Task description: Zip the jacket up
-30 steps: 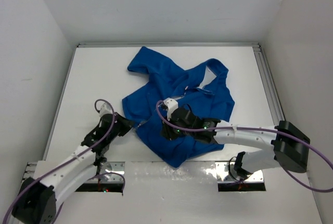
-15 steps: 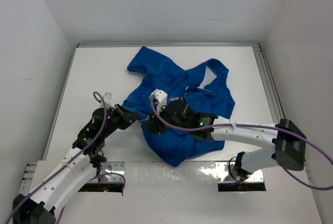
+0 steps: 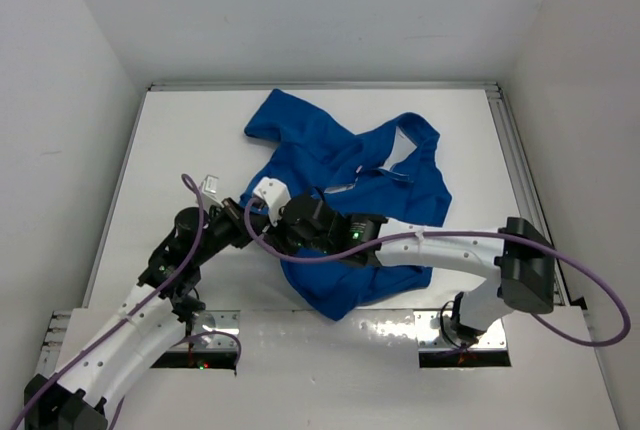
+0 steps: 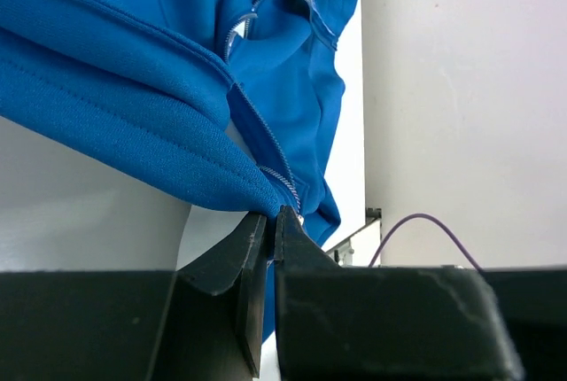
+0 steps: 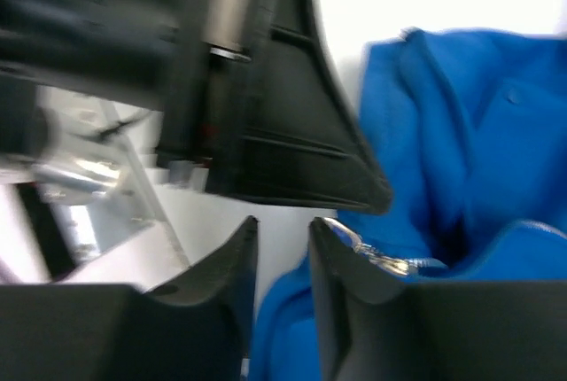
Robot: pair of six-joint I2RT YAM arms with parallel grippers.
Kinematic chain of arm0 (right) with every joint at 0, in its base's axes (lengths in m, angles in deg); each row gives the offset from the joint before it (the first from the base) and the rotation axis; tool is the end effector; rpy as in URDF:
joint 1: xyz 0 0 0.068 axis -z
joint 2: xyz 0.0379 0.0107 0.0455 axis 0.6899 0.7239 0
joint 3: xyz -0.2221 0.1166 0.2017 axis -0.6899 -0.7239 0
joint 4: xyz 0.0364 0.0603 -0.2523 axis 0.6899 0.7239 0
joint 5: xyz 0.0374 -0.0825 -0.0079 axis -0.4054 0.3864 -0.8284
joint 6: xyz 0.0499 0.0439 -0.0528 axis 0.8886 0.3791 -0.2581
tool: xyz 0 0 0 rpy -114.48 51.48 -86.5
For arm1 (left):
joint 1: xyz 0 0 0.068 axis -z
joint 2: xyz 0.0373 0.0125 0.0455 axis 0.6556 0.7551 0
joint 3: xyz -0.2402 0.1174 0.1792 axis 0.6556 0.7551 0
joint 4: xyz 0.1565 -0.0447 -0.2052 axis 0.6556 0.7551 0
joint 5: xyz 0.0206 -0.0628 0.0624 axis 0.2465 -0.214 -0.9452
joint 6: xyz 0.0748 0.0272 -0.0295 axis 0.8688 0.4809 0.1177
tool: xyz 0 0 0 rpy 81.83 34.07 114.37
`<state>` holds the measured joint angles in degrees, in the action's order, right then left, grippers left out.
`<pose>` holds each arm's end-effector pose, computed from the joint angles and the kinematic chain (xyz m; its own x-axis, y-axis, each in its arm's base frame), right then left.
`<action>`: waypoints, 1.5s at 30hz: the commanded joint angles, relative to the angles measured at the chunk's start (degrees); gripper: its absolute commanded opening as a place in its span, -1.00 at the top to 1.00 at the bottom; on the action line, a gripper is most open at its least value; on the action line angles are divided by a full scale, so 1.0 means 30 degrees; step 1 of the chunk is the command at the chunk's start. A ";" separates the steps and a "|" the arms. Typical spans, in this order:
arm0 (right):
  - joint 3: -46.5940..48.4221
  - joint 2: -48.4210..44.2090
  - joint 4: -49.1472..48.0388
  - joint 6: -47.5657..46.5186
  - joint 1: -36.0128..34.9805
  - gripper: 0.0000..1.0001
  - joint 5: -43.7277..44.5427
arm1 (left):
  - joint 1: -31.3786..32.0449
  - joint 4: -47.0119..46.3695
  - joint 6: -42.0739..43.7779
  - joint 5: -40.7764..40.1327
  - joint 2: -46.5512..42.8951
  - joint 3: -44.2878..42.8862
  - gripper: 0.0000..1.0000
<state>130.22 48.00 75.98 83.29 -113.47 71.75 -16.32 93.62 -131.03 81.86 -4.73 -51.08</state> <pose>0.1446 0.3592 0.3096 -0.4022 -0.2868 -0.8695 -0.7969 0.5772 0.1783 0.1195 -0.0733 0.2303 -0.6630 -0.6002 -0.4476 0.0756 0.5411 -0.8375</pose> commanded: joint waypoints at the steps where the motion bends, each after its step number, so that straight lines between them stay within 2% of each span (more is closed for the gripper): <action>1: 0.0906 0.0320 0.1246 -0.0985 -0.0652 0.35 0.2850 | -0.0099 -0.1332 -0.0310 0.0650 -0.0368 -0.0512 1.00; 4: 0.0730 0.0320 0.1305 -0.1044 -0.1151 0.25 0.4227 | -0.0099 -0.1333 -0.0224 0.0794 -0.0165 -0.0628 1.00; 13: 0.0993 0.1110 0.1130 -0.1599 -0.1971 0.19 0.7245 | -0.0099 -0.1302 -0.0367 0.0738 -0.0221 -0.0366 1.00; 28: 0.1814 0.2809 0.0397 -0.2303 -0.3876 0.24 1.2868 | -0.0100 -0.1100 -0.0370 0.0825 -0.0310 -0.0539 1.00; 31: 0.1318 0.2082 0.0046 -0.1955 -0.4023 0.25 1.3284 | -0.0099 -0.0893 -0.0427 0.0591 -0.0660 -0.0395 1.00; 36: -0.1697 -0.1520 -0.1593 -0.0373 -0.3877 0.21 1.0680 | -0.0099 -0.0394 -0.0075 0.0415 -0.0748 -0.0483 1.00; 37: -0.2775 -0.2599 -0.1798 0.0384 -0.3790 0.26 1.0387 | -0.0099 -0.0540 -0.0134 0.0415 -0.0836 -0.0366 1.00; 38: -0.3308 -0.3132 -0.2206 0.0942 -0.3441 0.40 0.9630 | -0.0099 -0.0570 -0.0163 0.0473 -0.0837 -0.0336 1.00; 39: -0.4038 -0.3572 -0.2704 0.1992 -0.3176 0.75 0.9013 | -0.0099 -0.0542 -0.0048 0.0560 -0.0808 -0.0422 1.00; 41: -0.5886 -0.4891 -0.3965 0.3023 -0.2213 1.00 0.7520 | -0.0099 -0.0512 0.0012 0.0620 -0.0865 -0.0453 1.00; 44: -0.7703 -0.6178 -0.5252 0.5161 -0.0396 1.00 0.4154 | -0.0099 -0.0775 -0.0163 0.0795 -0.0925 -0.0218 1.00; 45: -0.8201 -0.6329 -0.5866 0.6240 0.0247 1.00 0.1620 | -0.0099 -0.0834 -0.0135 0.1028 -0.0925 -0.0247 1.00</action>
<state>109.04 30.71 65.58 92.36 -116.68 91.58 -16.32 93.79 -131.79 83.15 -6.56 -51.08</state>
